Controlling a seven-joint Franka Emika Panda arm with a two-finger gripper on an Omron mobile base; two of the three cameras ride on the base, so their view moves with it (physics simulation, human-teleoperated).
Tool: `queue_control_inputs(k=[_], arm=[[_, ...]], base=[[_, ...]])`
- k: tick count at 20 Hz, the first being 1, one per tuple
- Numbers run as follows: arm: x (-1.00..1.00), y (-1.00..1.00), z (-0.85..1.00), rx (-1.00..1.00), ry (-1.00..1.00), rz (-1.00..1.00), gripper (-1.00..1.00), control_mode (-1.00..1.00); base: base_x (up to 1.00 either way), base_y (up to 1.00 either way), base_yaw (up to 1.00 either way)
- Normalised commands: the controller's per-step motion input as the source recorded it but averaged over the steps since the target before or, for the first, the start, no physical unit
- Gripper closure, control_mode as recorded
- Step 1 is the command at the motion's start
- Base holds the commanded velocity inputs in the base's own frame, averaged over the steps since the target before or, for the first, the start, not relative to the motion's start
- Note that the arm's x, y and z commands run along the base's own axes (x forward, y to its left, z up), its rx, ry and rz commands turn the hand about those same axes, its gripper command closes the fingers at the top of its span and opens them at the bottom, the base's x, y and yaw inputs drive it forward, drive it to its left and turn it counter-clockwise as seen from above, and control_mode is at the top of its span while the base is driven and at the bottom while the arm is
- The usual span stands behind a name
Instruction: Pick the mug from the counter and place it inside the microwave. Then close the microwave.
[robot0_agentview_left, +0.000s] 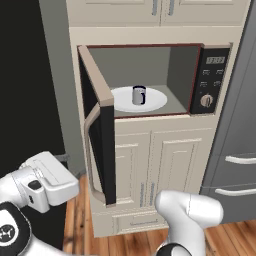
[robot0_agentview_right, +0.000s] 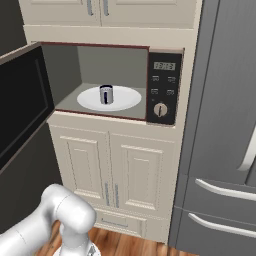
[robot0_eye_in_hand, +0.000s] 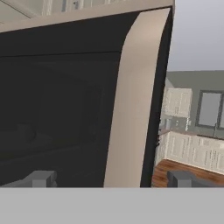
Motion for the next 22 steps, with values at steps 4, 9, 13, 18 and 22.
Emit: queue_control_inputs(k=[4,9,13,18,22], arm=[[0.19,-0.08,0.0,0.0,0.0,0.0,-1.0,-1.0],[0.01,-0.18,0.0,0.0,0.0,0.0,-1.0,-1.0],[0.0,-0.16,0.0,0.0,0.0,0.0,-1.0,-1.0],[0.0,-0.34,0.0,0.0,0.0,0.0,-1.0,-1.0],[0.0,-0.4,0.0,0.0,0.0,0.0,-1.0,-1.0]], base=[[0.0,0.0,0.0],[0.0,0.0,0.0],[0.0,0.0,0.0],[0.0,0.0,0.0],[0.0,0.0,0.0]])
